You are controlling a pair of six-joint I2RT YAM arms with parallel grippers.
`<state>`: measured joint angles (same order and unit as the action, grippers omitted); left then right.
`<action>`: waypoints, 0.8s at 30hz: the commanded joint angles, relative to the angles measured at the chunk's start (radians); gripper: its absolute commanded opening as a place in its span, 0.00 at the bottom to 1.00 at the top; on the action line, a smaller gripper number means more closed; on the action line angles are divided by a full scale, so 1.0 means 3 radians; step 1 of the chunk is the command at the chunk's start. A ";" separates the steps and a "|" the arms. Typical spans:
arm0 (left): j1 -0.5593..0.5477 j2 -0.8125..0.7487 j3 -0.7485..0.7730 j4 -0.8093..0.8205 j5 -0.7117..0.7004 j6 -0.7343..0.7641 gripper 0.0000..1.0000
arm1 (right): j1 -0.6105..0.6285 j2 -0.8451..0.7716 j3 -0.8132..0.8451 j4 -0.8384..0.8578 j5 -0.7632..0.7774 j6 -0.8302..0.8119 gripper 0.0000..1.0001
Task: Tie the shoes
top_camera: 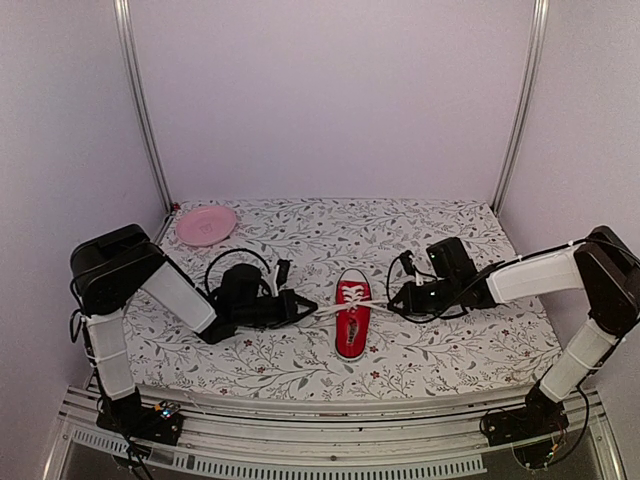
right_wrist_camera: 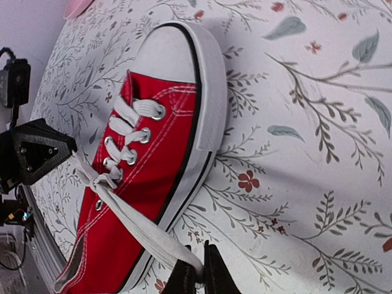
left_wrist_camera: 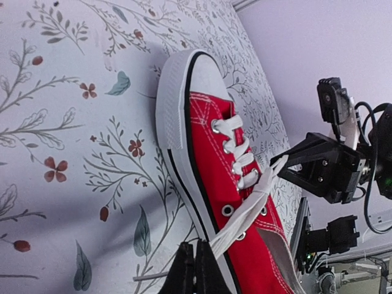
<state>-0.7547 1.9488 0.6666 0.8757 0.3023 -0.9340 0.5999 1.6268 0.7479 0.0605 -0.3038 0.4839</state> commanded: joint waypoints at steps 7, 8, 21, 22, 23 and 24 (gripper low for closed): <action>0.0064 -0.0464 0.0305 -0.0603 0.0253 0.1128 0.47 | -0.0079 -0.0429 -0.0114 0.0007 -0.0414 -0.0468 0.54; 0.0059 -0.0482 0.0377 -0.0751 0.0245 0.1253 0.49 | -0.0086 -0.0440 -0.0096 -0.0005 -0.0399 -0.0471 0.58; -0.0211 -0.0042 0.1121 -0.1329 0.0640 0.2210 0.48 | -0.0061 0.0246 0.0513 0.0373 -0.0840 -0.0210 0.49; -0.0225 -0.0006 0.1149 -0.1333 0.0645 0.2228 0.47 | -0.0053 0.0302 0.0549 0.0371 -0.0860 -0.0217 0.48; -0.0234 0.0021 0.1178 -0.1341 0.0638 0.2237 0.46 | -0.0046 0.0352 0.0575 0.0375 -0.0879 -0.0221 0.47; -0.0243 0.0085 0.1204 -0.1350 0.0635 0.2246 0.46 | -0.0038 0.0396 0.0602 0.0376 -0.0897 -0.0226 0.45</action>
<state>-0.8104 1.9213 0.9909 0.5156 0.4648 -0.3275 0.5816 1.6913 0.8852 0.1436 -0.5201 0.4072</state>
